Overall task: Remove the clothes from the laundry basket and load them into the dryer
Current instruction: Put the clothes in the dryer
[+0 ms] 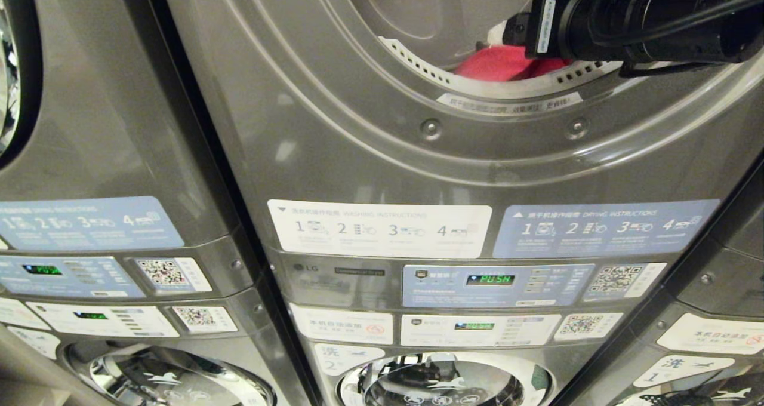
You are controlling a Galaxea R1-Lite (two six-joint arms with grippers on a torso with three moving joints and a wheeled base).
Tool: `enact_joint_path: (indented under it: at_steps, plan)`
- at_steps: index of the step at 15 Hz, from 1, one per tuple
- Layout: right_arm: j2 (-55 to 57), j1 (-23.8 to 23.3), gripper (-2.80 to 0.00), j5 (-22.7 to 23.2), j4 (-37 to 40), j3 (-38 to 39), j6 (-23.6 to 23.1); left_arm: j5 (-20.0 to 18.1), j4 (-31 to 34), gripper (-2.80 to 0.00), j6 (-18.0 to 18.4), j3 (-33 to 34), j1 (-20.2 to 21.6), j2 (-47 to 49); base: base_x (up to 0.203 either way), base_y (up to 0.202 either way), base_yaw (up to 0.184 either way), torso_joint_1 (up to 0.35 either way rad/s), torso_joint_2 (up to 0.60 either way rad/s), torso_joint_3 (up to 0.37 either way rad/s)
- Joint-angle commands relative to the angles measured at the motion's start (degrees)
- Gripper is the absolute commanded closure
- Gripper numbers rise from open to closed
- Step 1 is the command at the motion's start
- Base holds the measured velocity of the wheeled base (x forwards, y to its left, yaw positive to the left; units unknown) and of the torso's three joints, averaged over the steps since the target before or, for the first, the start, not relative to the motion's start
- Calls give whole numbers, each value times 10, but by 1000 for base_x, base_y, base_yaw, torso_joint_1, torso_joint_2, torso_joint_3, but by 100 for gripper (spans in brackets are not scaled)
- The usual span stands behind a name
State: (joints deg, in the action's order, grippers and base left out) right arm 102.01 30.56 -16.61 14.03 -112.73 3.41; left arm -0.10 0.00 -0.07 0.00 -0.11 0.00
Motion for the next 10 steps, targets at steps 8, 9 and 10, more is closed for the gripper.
enact_joint_path:
  at_steps: [8, 9, 10]
  plan:
    - [-59, 69, -280, 9, 114, 1, 40, 0, 0, 0, 0, 0, 0, -1, 0, 0, 0, 0, 0, 0]
    - [-72, 84, -280, 9, 102, 1, 41, 0, 0, 0, 0, 0, 0, -1, 0, 0, 0, 0, 0, 0]
    - [-82, 95, -280, 10, 79, 1, 43, 0, 0, 0, 0, 0, 0, -1, 0, 0, 0, 0, 0, 0]
